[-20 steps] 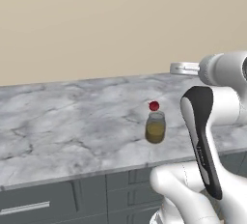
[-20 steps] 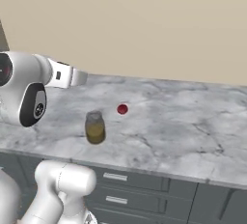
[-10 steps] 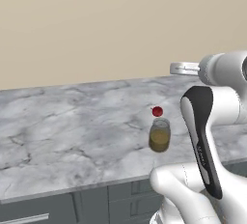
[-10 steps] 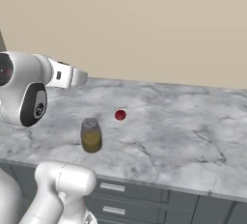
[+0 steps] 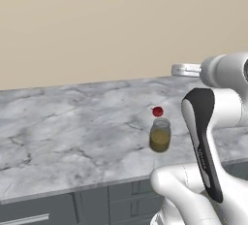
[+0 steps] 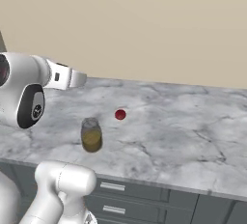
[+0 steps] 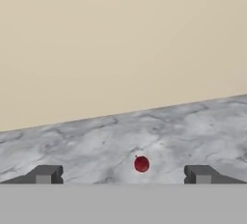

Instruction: Pick the jar and candle from the dining table and place them in the open cabinet. Close the cabinet after placing the objects.

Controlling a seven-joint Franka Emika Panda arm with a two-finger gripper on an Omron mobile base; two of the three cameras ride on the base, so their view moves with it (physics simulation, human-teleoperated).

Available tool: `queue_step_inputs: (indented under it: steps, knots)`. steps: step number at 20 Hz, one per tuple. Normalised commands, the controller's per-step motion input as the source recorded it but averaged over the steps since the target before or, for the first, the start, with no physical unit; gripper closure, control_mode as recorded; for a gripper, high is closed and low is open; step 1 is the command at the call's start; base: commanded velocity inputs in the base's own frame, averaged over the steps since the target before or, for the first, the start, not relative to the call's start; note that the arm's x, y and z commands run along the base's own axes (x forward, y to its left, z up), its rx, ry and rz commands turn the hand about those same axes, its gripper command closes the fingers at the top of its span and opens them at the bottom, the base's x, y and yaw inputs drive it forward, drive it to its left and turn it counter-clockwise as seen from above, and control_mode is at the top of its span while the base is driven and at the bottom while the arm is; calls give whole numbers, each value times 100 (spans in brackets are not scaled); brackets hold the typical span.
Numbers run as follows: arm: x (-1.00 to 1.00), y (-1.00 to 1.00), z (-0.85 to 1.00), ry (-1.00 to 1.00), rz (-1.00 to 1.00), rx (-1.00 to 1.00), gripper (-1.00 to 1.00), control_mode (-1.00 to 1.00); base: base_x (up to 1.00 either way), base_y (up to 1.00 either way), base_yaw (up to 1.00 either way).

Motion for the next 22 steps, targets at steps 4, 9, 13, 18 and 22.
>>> queue_step_inputs:
  steps: [4, 9, 13, 18, 22]
  knots:
    - [-24, 0, 0, 15, -12, -4, -100, -100, 0, 0, 0]
    - [-18, 1, 0, 20, -12, -7, -100, -100, 0, 0, 0]
    - [-12, -6, 0, 20, -3, -5, -100, -100, 0, 0, 0]
    - [-12, -18, -8, 12, 0, 7, -100, -100, 0, 0, 0]
    - [-10, -3, -23, 15, 0, 4, -100, -100, 0, 0, 0]
